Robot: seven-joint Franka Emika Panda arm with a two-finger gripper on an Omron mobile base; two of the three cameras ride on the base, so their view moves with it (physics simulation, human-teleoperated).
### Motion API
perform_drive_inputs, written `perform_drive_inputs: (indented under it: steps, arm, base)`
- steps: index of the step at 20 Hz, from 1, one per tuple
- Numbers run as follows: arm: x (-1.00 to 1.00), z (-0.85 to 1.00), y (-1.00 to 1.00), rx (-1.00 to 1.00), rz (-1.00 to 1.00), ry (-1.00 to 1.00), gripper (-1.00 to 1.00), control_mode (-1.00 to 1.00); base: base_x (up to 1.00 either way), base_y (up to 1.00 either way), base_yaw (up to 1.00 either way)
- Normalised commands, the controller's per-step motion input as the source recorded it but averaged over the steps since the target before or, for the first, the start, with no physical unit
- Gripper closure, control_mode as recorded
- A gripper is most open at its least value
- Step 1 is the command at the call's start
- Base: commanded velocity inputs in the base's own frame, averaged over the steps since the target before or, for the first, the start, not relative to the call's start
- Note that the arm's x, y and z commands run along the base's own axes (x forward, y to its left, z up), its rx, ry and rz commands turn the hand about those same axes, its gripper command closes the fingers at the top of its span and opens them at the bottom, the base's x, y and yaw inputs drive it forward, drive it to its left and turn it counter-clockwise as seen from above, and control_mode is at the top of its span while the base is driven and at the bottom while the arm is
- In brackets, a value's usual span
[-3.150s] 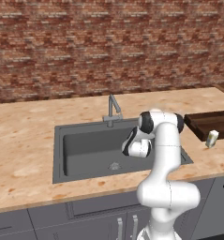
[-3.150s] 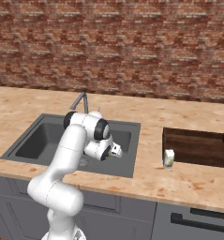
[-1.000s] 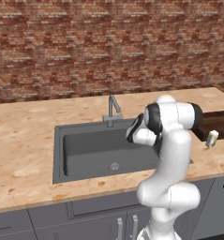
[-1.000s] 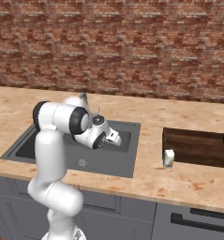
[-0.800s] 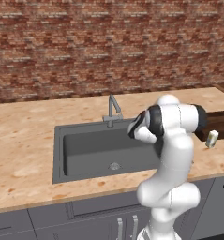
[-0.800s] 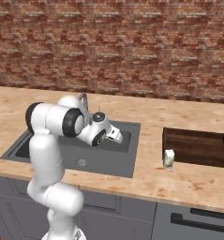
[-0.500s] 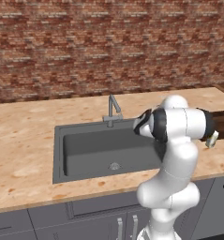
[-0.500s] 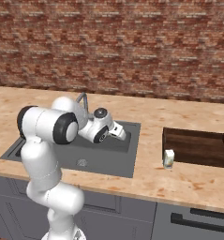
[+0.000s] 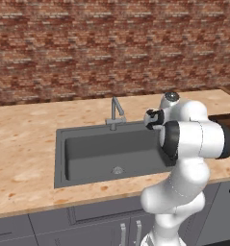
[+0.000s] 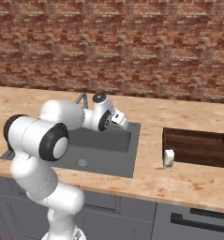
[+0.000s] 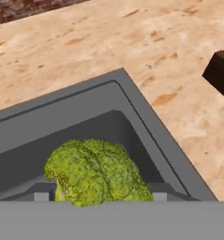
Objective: Pick up all produce items and place them in the sink. Turn on the sink faucet to wash them. Then turn the sink off and put them in the tray.
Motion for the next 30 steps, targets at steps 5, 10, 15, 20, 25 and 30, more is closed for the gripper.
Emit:
perform_drive_inputs:
  steps: [5,10,15,20,25,30]
  arm:
    - [0.00,0.61,-0.15,0.00,-0.11,0.05,1.00,-1.00]
    - [0.00,0.38,-0.31,0.00,-0.10,0.05,1.00,-1.00]
    - [0.00,0.23,-0.48,0.02,-0.08,0.06,1.00,-1.00]
    - [0.00,0.10,-0.59,0.05,-0.06,0.07,1.00,-1.00]
    - [0.00,0.01,-0.63,0.06,-0.06,0.04,1.00,-1.00]
    - [0.00,0.00,-0.67,0.06,-0.07,0.00,1.00,-1.00]
  base:
    - [0.00,0.00,0.00]
    - [0.00,0.00,0.00]
    - [0.00,0.00,0.00]
    - [0.00,0.00,0.00]
    - [0.00,0.00,0.00]
    - [0.00,0.00,0.00]
